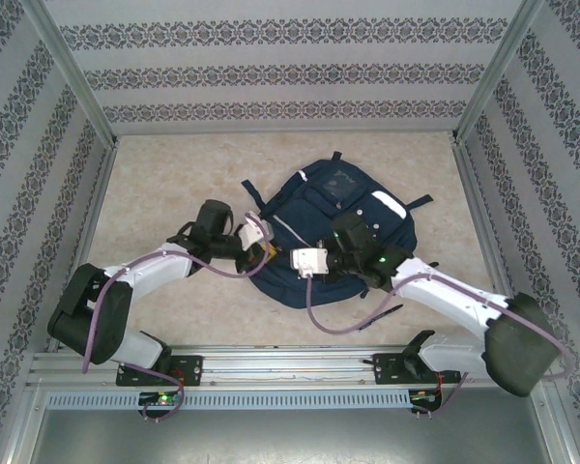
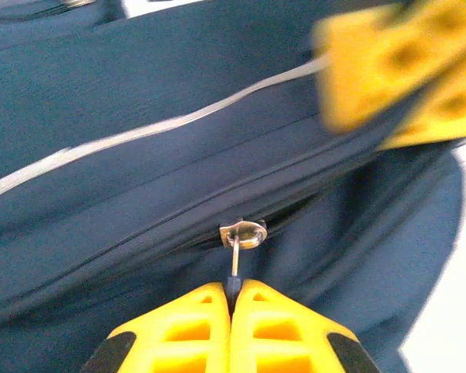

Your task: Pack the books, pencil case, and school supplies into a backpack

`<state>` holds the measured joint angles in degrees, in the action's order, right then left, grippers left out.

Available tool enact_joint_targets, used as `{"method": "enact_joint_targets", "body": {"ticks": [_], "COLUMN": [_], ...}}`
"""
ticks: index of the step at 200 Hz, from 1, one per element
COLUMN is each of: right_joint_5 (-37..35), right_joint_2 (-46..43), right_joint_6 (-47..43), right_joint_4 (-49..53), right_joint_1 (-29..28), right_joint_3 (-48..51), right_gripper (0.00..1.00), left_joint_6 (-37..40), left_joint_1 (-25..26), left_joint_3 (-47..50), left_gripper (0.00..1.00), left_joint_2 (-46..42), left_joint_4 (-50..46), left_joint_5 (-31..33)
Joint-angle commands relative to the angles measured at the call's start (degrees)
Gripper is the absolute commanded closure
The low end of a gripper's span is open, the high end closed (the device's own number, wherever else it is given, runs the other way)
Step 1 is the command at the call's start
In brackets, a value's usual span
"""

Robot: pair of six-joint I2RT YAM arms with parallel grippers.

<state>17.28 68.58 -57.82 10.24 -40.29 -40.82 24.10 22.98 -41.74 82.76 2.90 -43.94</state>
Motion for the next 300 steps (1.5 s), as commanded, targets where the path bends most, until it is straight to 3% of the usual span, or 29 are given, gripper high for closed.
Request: {"method": "enact_joint_targets", "body": {"ticks": [1,12,26,32,48,69,86,108,120,132,153,164,182,198,233,246,268,278,289,300], "right_joint_5": [-0.73,-1.35,-2.22,-1.99,3.47,9.08,4.59,-3.78,-7.25,-7.75,-3.74,-0.7,6.44,8.02,8.11,9.75,12.57,13.92,15.67,17.79], "right_joint_2": [-3.77,-3.67,-3.79,-3.8,-2.81,0.74,3.58,8.59,11.41,13.0,11.65,9.65,5.66,3.11,0.4,0.07,-0.37,-0.53,-0.79,-1.14], "right_joint_6": [-17.58,-19.02,-18.57,-16.53,-2.91,14.81,20.59,22.56,20.64,18.42,12.71,8.47,1.1,-1.01,-2.77,-0.04,3.43,3.83,3.79,2.78], "right_joint_4": [5.13,4.66,0.68,-1.43,-3.89,-5.33,-9.53,-14.24,-14.36,-13.74,-12.79,-10.94,-4.89,-3.72,-1.13,-2.1,-4.64,-4.77,-4.86,-4.87], "right_joint_1": [-0.01,1.47,2.35,2.26,2.48,-0.07,-2.27,-2.27,-2.09,-1.86,-1.51,-1.24,-0.02,0.7,2.37,2.91,3.34,3.55,3.83,4.02], "right_joint_3": [3.21,3.44,5.09,5.68,3.68,-2.14,-3.33,-3.44,-3.98,-4.01,-2.44,-1.53,-0.58,0.79,1.51,1.96,2.42,2.24,2.21,2.23], "right_gripper": [1.0,1.0,0.74,0.68,0.59,0.49,0.45,0.42,0.44,0.52,0.87,1.0,1.0,1.0,1.0,1.0,1.0,1.0,1.0,1.0], "left_joint_6": [-4.03,-5.0,-5.74,-4.66,-4.62,-11.71,-19.27,-20.82,-20.72,-20.51,-18.31,-18.27,-19.17,-19.17,-9.07,-5.25,2.98,6.77,8.88,10.49], "left_joint_1": [-5.08,-5.67,-5.84,-5.23,-0.96,4.57,6.72,9.97,10.97,11.21,10.78,8.73,1.31,-5.21,-7.57,-7.68,-5.99,-3.65,-1.51,-0.15], "left_joint_3": [-2.05,-1.99,-1.93,-2.52,-3.24,0.61,4.07,4.14,4.13,3.95,3.12,3.51,4.91,4.64,2.38,0.76,0.09,1.45,2.63,3.06], "left_gripper": [1.0,1.0,1.0,1.0,1.0,1.0,1.0,1.0,1.0,1.0,1.0,1.0,1.0,1.0,1.0,1.0,1.0,0.89,0.63,0.56], "left_joint_2": [-1.85,-2.24,-1.99,-1.9,-3.48,-7.51,-9.53,-11.64,-12.58,-13.27,-15.63,-16.73,-16.19,-14.22,-10.11,-8.73,-8.33,-9.31,-10.5,-11.01], "left_joint_4": [-2.69,-3.54,-4.18,-5.7,-7.95,0.59,8.84,8.03,7.76,6.99,0.67,-1.51,-1.77,-2.08,-3.77,-6.0,-7.89,-7.9,-7.41,-7.46], "left_joint_5": [9.64,12.33,9.24,6.66,5.06,5.18,5.12,6.98,6.82,6.0,12.12,16.03,16.49,14.4,13.05,5.56,-18.04,-21.19,-19.08,-16.33]}}
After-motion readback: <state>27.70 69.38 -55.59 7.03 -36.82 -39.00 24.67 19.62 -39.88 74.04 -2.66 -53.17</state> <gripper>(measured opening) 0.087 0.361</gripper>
